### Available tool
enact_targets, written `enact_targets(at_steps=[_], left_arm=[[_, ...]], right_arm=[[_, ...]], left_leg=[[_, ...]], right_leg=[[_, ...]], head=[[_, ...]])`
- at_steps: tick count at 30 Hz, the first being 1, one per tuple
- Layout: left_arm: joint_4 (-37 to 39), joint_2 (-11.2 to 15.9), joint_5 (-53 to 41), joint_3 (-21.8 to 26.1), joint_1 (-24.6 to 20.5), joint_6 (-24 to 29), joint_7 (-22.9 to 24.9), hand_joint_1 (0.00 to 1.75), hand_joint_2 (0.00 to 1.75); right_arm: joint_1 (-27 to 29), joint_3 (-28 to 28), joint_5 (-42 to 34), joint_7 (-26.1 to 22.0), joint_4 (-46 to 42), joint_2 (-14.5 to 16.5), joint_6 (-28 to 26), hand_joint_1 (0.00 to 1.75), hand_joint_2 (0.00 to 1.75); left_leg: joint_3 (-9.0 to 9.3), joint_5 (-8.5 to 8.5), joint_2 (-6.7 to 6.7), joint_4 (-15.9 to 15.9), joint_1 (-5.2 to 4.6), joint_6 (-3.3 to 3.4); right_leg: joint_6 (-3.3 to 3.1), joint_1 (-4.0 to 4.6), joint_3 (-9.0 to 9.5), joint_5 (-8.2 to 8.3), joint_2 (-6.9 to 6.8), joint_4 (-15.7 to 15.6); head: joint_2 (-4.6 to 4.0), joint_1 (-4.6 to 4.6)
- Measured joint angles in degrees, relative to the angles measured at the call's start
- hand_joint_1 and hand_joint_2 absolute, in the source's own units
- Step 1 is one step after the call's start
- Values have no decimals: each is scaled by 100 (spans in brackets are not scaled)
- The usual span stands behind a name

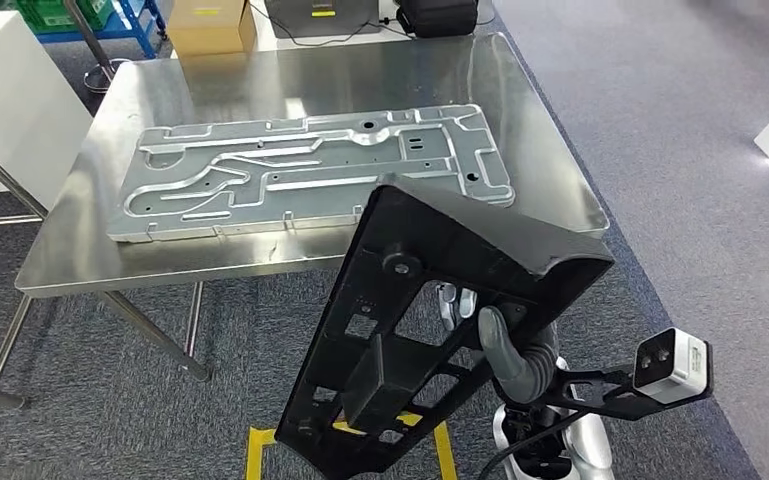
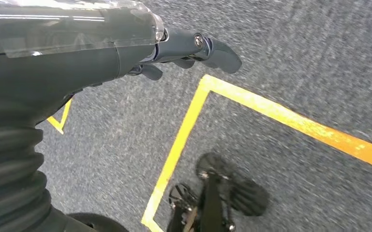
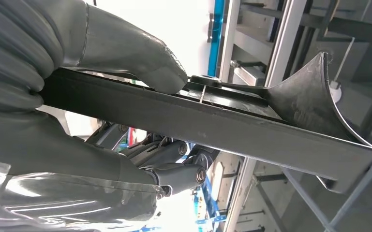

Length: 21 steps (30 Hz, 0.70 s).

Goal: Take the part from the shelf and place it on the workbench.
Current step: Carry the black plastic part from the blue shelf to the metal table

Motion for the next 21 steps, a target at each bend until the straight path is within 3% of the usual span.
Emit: enact_targets(at_steps=[1, 5, 7, 9, 10, 11, 12, 14, 16, 19, 21], left_arm=[[0, 1, 0, -1, 1, 0, 0, 0, 175], [0, 2, 1, -5, 8, 0, -4, 0, 175], [0, 2, -1, -10, 1, 0, -6, 0, 175], [0, 2, -1, -17, 0, 0, -6, 0, 175], [0, 2, -1, -21, 3, 0, -6, 0, 175], [0, 2, -1, -26, 7, 0, -6, 0, 175], [0, 2, -1, -31, 10, -1, -6, 0, 175], [0, -4, -1, -39, 11, -2, -6, 0, 175], [0, -13, -1, -44, 3, -2, -6, 0, 175], [-1, -11, -3, -47, -13, -2, -6, 0, 175], [-3, -12, -13, -48, -23, -2, -5, 0, 175]], right_arm=[[3, 0, 1, 4, -2, 0, 2, 175, 175], [28, -1, 4, 13, -18, 0, 3, 175, 175], [32, -1, 4, 9, -33, 0, 3, 175, 175], [55, -2, 4, 7, -40, -2, 3, 175, 175], [72, -2, 4, 7, -40, -3, 2, 175, 175], [86, -2, 4, 7, -40, -6, 3, 175, 175], [94, -2, 4, 7, -40, -9, 3, 175, 175], [100, -2, 4, 7, -40, -13, 3, 175, 175], [105, -2, 4, 6, -39, -16, 2, 175, 175], [118, -4, 10, -2, -49, -19, 4, 175, 175], [124, -3, 18, -15, -56, -18, 6, 175, 175]], left_leg=[[56, 50, 9, -152, -19, 34], [240, -16, -11, -276, -25, 198], [352, -60, -19, -306, -20, 249], [421, -131, -24, -306, -29, 274], [463, -174, -27, -305, -34, 276], [517, -220, -33, -304, -38, 274], [586, -272, -40, -304, -39, 268], [739, -390, -48, -304, -43, 240], [827, -492, -63, -320, -51, 182], [913, -532, -64, -284, -61, 78], [848, -558, -46, -15, -53, 31]], right_leg=[[35, 3, 23, -35, 0, -2], [161, -4, 53, -86, -1, 221], [203, -17, -224, -246, -1, 727], [233, -18, -714, -535, -2, 1403], [237, -18, -915, -627, -2, 1608], [233, -17, -1026, -611, -2, 1628], [221, -14, -1034, -464, -2, 1450], [173, 2, -864, 111, -2, 725], [95, 40, -720, 446, -2, 213], [-28, 46, -608, 453, 17, 81], [-96, 22, -480, 409, 18, 31]], head=[[0, 2], [1, 9], [1, 19], [1, 23], [1, 23], [0, 24], [0, 24], [0, 26], [1, 28], [0, 31], [1, 30]])
